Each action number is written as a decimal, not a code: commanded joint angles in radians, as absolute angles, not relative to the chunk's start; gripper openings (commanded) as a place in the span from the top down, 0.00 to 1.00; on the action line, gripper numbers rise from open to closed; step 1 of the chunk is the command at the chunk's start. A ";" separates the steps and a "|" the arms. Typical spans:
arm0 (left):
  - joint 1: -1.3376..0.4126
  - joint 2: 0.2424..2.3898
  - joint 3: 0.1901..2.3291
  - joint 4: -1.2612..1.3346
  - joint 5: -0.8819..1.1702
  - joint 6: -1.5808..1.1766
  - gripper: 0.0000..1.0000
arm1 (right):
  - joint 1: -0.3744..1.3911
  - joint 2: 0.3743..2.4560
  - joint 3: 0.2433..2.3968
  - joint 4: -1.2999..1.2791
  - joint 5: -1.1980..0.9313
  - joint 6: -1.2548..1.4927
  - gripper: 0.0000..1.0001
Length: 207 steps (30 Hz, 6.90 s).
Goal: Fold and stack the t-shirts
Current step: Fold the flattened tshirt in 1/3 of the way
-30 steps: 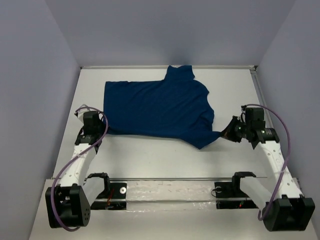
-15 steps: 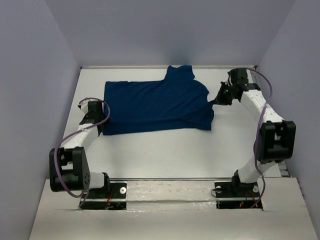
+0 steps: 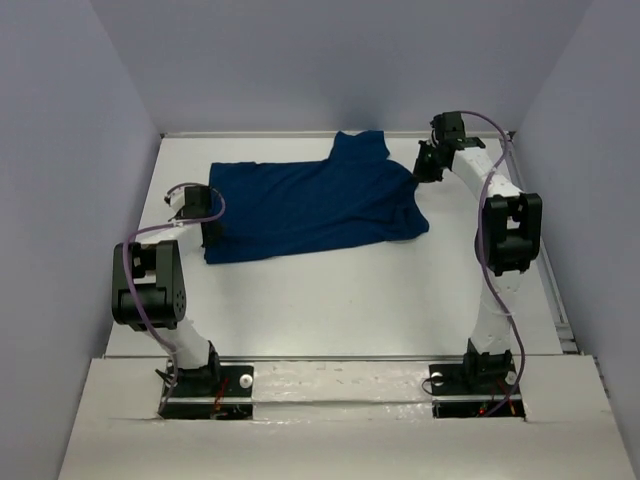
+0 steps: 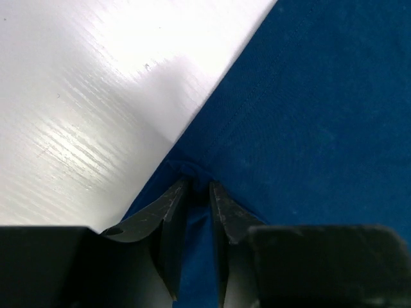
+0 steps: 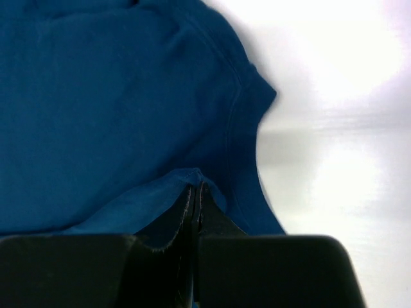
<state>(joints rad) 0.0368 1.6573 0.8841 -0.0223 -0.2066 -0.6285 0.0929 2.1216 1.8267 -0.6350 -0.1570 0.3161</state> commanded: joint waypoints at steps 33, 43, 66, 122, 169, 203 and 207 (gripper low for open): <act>0.127 1.445 0.612 0.094 0.052 -0.663 0.36 | -0.021 1.669 1.049 -0.244 -0.316 0.465 0.41; 0.127 1.465 0.603 0.114 0.029 -0.681 0.71 | -0.021 1.821 1.114 -0.180 -0.314 0.540 0.53; 0.127 1.223 0.514 -0.178 -0.005 -0.646 0.45 | -0.259 1.160 0.575 -0.468 -0.143 0.736 0.76; -0.072 1.316 0.609 -0.049 -0.064 -0.554 0.43 | 0.241 1.554 0.868 -0.337 0.012 0.684 0.91; -0.161 1.131 0.644 -0.141 -0.015 -0.577 0.43 | 0.391 1.778 1.253 -0.485 0.054 0.506 0.63; -0.209 1.091 0.624 -0.161 -0.020 -0.586 0.43 | 0.472 1.960 1.488 -0.501 0.106 0.500 0.72; -0.209 1.075 0.620 -0.170 -0.029 -0.589 0.43 | 0.472 1.948 1.473 -0.512 0.106 0.499 0.48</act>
